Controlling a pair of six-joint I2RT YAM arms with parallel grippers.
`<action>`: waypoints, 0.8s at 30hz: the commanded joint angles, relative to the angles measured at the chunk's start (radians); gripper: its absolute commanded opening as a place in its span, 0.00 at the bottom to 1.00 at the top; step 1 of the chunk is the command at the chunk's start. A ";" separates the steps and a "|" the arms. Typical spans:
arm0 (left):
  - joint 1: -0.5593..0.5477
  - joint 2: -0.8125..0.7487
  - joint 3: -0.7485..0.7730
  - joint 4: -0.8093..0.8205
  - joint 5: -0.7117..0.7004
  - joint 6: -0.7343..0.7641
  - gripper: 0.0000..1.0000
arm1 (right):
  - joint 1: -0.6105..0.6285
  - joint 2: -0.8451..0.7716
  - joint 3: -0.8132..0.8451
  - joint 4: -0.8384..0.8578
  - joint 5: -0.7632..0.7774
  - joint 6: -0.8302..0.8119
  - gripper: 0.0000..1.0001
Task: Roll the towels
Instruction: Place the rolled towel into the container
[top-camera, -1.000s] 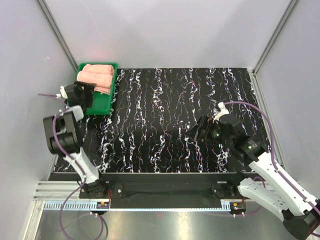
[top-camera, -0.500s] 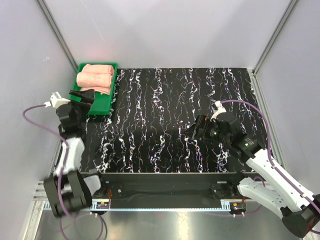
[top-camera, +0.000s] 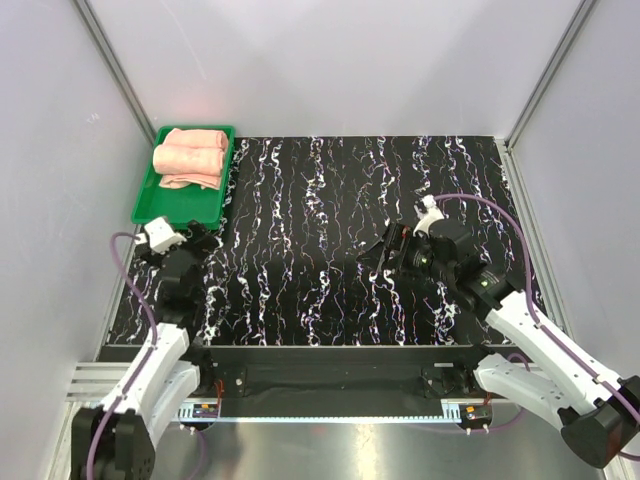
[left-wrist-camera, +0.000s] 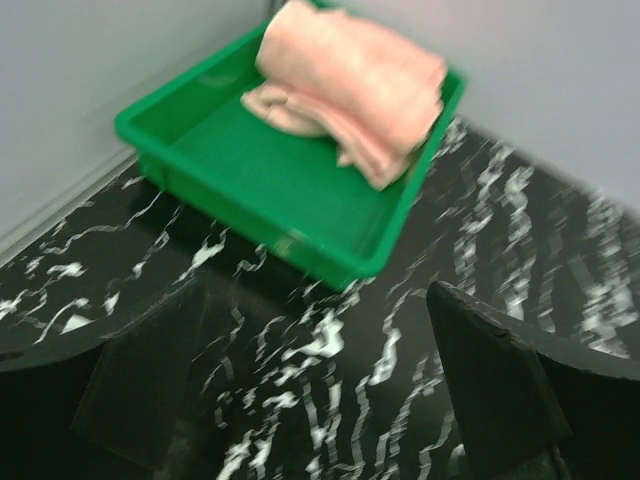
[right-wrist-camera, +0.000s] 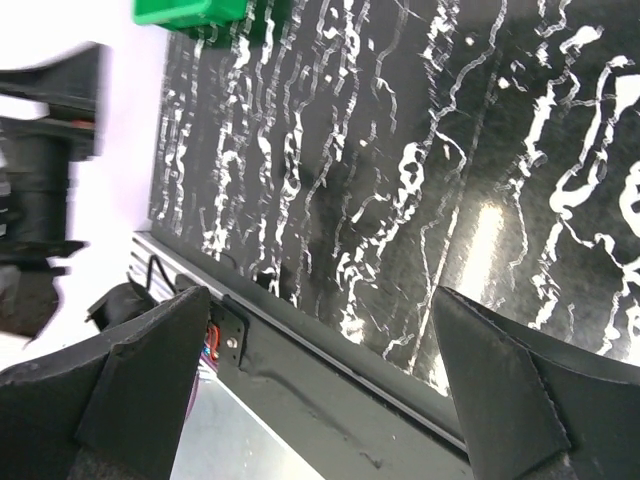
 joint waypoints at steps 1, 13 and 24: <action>-0.015 0.100 -0.052 0.184 -0.052 0.152 0.99 | 0.006 -0.041 -0.015 0.082 -0.027 0.013 1.00; -0.027 0.572 -0.086 0.734 0.198 0.440 0.99 | 0.008 -0.107 -0.065 0.114 -0.019 0.022 1.00; 0.056 0.625 -0.106 0.795 0.264 0.373 0.99 | 0.008 -0.090 -0.096 0.182 -0.042 0.048 1.00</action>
